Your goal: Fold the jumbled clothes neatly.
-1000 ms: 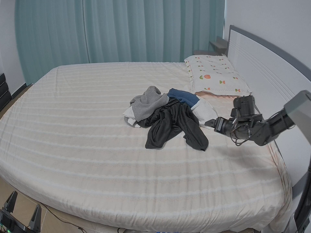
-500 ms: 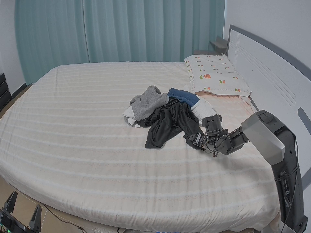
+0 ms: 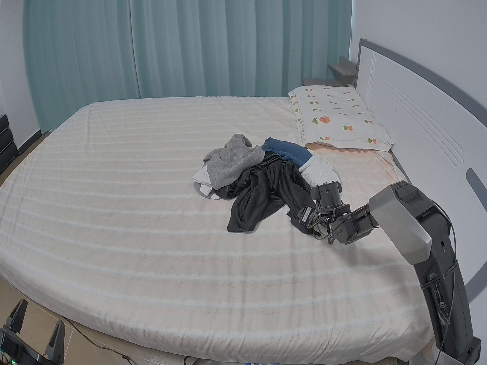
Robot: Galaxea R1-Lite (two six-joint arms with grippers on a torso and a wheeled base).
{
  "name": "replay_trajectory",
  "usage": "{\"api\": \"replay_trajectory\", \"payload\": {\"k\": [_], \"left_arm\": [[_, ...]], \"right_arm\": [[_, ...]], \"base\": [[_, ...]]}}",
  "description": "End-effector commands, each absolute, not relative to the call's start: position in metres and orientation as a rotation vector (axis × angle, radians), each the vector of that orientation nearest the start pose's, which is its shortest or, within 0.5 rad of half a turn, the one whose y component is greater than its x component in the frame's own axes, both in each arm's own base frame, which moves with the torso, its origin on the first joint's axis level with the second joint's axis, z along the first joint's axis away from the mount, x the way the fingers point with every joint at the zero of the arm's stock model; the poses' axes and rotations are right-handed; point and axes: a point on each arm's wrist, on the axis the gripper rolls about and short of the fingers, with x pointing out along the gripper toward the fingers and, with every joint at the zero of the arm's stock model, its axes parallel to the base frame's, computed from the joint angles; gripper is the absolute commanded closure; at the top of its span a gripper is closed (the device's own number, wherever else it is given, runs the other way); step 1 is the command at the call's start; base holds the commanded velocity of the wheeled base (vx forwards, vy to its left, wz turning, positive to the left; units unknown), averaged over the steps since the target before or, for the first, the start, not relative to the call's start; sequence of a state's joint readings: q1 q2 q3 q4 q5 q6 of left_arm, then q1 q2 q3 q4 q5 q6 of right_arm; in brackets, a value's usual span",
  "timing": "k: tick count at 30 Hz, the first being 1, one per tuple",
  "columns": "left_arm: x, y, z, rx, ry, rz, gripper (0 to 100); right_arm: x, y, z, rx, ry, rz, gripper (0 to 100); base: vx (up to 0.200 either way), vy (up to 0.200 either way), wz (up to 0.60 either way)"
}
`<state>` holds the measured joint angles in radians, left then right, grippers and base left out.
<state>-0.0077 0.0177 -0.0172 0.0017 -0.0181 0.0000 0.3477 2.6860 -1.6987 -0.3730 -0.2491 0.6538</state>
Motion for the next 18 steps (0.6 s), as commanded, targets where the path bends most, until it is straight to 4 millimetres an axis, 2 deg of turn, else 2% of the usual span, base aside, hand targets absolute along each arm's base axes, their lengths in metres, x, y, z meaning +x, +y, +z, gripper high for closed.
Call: {"api": "replay_trajectory", "payload": {"k": [1,5,6,7,8,11,16,17,18], "left_arm": [[-0.023,0.000,0.075,0.000,0.002,-0.026,0],[-0.023,0.000,0.075,0.000,0.002,-0.026,0],[-0.023,0.000,0.075,-0.002,0.002,-0.026,0],[-0.023,0.000,0.075,-0.002,0.002,-0.026,0],[-0.023,0.000,0.075,0.000,0.002,-0.026,0],[-0.023,0.000,0.075,0.000,0.002,-0.025,0],[-0.023,0.000,0.075,0.000,0.002,-0.026,0],[-0.023,0.000,0.075,0.000,0.002,-0.026,0],[-0.023,0.000,0.075,0.000,0.002,-0.026,0]], "right_arm": [[0.481,0.173,-0.024,0.519,0.590,-0.099,100],[0.478,0.175,-0.018,0.556,0.594,-0.081,100],[0.473,0.174,-0.005,0.634,0.600,-0.068,100],[0.473,0.174,-0.005,0.634,0.600,-0.068,100],[0.462,0.170,0.021,0.738,0.609,-0.051,100],[0.434,0.160,0.057,0.850,0.676,0.027,100],[0.376,0.139,0.097,0.933,0.730,0.142,100],[0.376,0.139,0.097,0.933,0.730,0.142,100],[0.352,0.134,0.110,0.955,0.703,0.176,100]], "base": [[0.000,0.000,0.00],[0.000,0.000,0.00],[0.000,0.000,0.00],[0.000,0.000,0.00],[0.000,0.000,0.00],[0.000,0.000,0.00],[0.000,0.000,0.00],[0.000,0.000,0.00],[0.000,0.000,0.00]]}}
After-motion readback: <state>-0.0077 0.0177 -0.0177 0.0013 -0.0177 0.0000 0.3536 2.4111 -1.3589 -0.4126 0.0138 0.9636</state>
